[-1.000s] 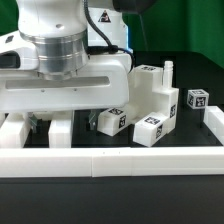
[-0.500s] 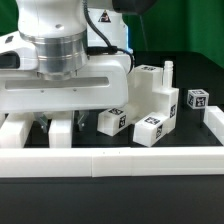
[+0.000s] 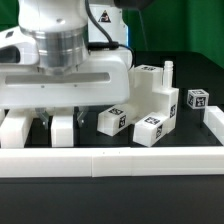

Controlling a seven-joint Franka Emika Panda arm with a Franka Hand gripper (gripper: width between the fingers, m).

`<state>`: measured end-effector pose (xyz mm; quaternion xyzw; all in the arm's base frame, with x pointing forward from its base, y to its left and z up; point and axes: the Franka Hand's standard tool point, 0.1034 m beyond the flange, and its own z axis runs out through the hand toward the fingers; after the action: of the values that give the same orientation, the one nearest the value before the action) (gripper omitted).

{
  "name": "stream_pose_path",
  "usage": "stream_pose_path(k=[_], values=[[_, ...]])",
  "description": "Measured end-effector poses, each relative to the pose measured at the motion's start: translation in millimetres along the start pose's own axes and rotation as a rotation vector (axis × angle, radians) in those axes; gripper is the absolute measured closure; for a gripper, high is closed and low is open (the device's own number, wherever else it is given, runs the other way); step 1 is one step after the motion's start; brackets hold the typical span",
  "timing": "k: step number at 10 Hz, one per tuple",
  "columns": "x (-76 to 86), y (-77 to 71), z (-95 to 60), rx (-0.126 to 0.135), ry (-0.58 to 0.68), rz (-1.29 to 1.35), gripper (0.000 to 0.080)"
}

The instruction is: Assemble chair

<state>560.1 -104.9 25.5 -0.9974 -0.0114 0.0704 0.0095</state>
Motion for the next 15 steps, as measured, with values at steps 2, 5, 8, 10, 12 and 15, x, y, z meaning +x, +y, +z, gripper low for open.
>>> stream_pose_path(k=[2, 5, 8, 10, 12, 15], values=[[-10.0, -1.4, -28.9, -0.008, 0.023, -0.02, 0.0517], [-21.9, -16.5, -74.6, 0.004, 0.059, -0.02, 0.0515], [-22.7, -19.7, -75.0, 0.008, 0.062, 0.004, 0.0515], [-23.3, -20.0, -74.0, 0.023, 0.059, 0.137, 0.0515], [-30.4, -17.2, -78.2, 0.047, 0.046, 0.282, 0.0515], [-46.9, -39.9, -96.2, 0.076, 0.041, 0.46, 0.0515]])
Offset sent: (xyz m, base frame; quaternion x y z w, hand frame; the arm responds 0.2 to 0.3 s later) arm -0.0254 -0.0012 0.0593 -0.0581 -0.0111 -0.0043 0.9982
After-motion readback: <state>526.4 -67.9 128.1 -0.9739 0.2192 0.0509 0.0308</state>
